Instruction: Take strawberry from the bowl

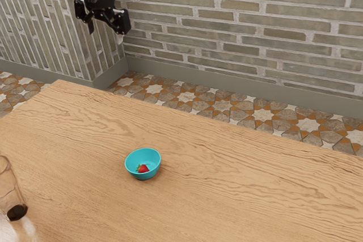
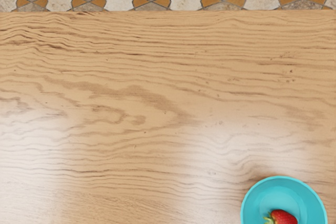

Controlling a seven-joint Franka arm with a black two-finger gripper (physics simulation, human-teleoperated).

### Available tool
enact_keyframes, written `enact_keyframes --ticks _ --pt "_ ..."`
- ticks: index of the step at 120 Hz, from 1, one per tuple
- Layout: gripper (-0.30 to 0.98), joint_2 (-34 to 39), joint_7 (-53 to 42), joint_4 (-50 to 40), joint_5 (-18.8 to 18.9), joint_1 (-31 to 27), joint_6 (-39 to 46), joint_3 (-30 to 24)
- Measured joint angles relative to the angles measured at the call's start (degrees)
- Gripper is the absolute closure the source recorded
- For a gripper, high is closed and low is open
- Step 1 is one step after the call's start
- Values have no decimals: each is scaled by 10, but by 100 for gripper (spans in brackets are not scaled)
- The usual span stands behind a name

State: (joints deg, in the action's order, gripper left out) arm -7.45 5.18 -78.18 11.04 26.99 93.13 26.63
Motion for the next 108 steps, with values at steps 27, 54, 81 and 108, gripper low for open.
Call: enact_keyframes --ticks 27,54,81,108 --pt "0 -65 7 0 -36 1 11 -18" --pt "2 -104 12 -55 -96 5 31 -28" --pt "11 -60 16 -233 -146 20 135 -29" --pt "16 -18 21 -359 -160 36 232 -29"
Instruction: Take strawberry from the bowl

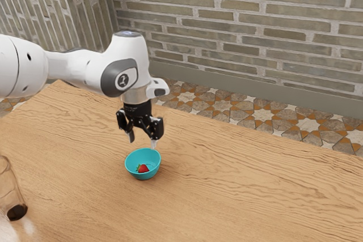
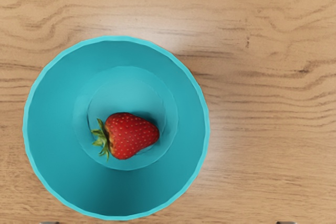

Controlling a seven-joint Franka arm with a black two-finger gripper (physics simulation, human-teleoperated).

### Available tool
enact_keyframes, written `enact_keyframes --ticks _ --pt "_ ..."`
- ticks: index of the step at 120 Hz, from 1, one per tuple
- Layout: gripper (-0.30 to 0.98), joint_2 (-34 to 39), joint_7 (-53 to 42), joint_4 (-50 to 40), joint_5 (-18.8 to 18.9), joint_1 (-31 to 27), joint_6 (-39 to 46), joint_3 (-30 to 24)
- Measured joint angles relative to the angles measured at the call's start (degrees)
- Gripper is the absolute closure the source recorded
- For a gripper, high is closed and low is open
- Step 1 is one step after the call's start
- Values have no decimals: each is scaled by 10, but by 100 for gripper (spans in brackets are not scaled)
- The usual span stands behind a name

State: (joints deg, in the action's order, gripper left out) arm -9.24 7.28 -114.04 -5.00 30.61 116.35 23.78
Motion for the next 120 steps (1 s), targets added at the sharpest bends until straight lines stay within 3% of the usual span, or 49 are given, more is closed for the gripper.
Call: enact_keyframes --ticks 21,120 --pt "21 6 5 -45 0 -1 47 2" --pt "35 -66 15 -82 -21 -17 161 0"
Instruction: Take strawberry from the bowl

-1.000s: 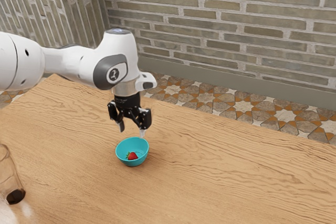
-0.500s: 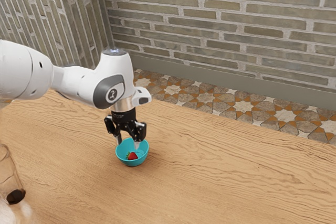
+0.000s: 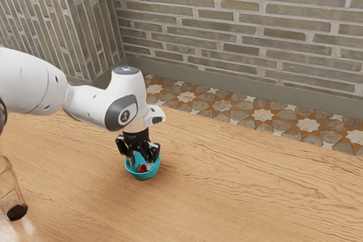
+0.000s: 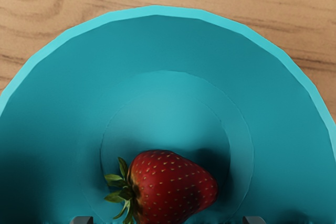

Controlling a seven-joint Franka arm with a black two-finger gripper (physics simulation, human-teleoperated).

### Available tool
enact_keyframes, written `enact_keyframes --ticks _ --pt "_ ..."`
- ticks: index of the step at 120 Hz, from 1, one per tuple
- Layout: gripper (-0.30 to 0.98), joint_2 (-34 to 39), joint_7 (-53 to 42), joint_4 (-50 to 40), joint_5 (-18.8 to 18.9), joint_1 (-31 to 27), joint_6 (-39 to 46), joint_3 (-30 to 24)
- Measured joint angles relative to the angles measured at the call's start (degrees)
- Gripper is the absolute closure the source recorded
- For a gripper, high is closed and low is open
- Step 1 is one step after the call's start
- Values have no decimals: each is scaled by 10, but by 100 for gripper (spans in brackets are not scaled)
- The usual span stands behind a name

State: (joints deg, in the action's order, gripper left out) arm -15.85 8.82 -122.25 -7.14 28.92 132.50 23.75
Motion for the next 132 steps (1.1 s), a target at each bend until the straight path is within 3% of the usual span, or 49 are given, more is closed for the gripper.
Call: enact_keyframes --ticks 68,132 --pt "50 -31 3 0 -20 0 55 -1" --pt "50 -43 -5 -7 -58 -1 125 -6"
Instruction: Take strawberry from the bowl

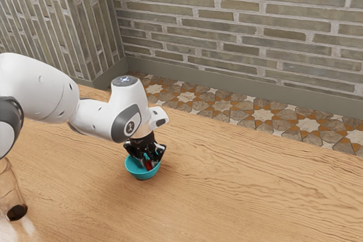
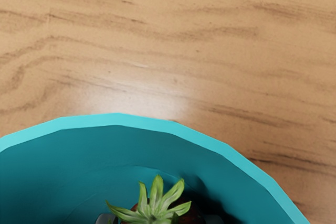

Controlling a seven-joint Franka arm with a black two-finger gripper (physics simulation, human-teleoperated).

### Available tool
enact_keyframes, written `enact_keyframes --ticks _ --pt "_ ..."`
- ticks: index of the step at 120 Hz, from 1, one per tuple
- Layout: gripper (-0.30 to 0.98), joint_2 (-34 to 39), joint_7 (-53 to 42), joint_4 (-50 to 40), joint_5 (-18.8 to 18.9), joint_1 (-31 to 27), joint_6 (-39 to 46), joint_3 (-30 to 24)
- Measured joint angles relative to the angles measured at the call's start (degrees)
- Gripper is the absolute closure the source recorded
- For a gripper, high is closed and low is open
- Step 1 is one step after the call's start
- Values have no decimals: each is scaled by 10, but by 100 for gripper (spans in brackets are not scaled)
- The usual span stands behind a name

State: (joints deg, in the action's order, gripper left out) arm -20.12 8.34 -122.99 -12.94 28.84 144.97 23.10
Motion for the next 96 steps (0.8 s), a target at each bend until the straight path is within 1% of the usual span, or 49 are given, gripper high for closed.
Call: enact_keyframes --ticks 25,50,64,76,96 --pt "56 12 -3 2 -2 1 -13 2" --pt "59 69 7 2 7 8 -57 5" --pt "61 97 12 4 18 24 -75 4" --pt "63 98 18 15 24 40 -83 -4" --pt "65 77 28 39 28 44 -88 -43"
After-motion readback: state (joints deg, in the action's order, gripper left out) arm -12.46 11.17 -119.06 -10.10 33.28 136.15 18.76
